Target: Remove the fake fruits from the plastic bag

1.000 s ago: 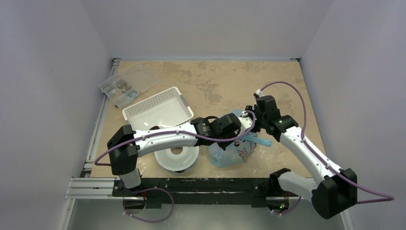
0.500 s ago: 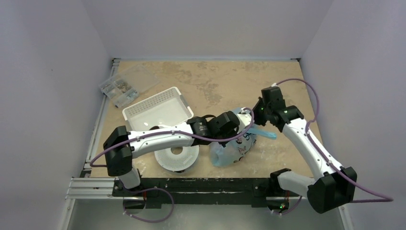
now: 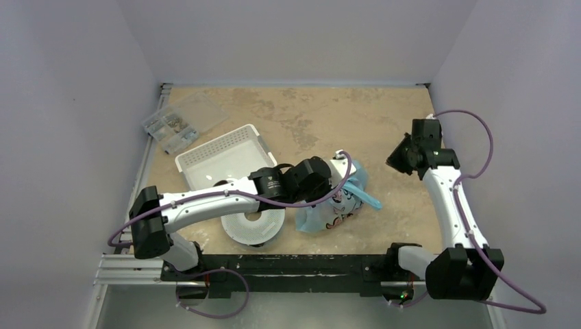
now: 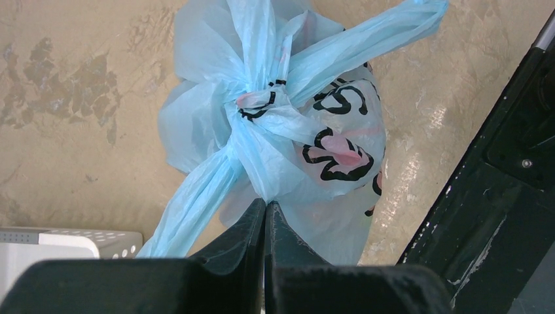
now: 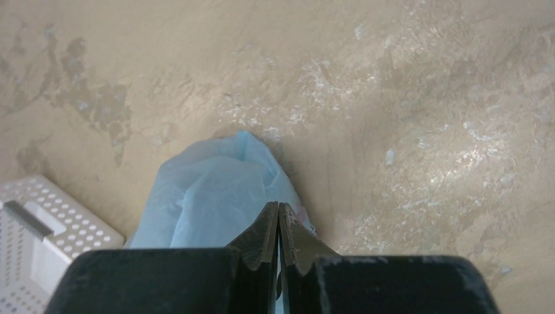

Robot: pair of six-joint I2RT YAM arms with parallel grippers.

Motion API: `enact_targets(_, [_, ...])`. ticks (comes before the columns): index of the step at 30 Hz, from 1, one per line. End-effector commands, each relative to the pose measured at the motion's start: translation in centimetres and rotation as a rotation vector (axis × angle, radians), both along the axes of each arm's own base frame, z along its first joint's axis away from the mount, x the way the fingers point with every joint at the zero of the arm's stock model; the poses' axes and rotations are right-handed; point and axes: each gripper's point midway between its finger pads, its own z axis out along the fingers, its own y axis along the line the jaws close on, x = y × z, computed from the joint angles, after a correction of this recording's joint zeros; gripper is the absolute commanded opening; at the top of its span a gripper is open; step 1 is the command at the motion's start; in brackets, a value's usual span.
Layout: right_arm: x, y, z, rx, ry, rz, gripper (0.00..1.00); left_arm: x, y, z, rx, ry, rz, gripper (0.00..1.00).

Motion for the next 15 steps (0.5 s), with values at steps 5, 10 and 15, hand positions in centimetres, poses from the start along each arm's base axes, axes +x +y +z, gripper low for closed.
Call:
enact_targets(5, [-2.6,5.5,4.5,0.061,-0.187,0.350,0.20,-0.1,-1.0,1.0,-0.037,-0.013,-0.034,0.00])
enact_targets(10, [-4.3,9.2,3.7,0.132,-0.112,0.484,0.38,-0.3,-1.2,0.6,-0.030,0.006,-0.043,0.00])
enact_targets(15, [-5.0,12.0,3.8,0.219,-0.104,0.538,0.49,-0.4,-1.5,-0.2,-0.008,0.024,-0.052,0.00])
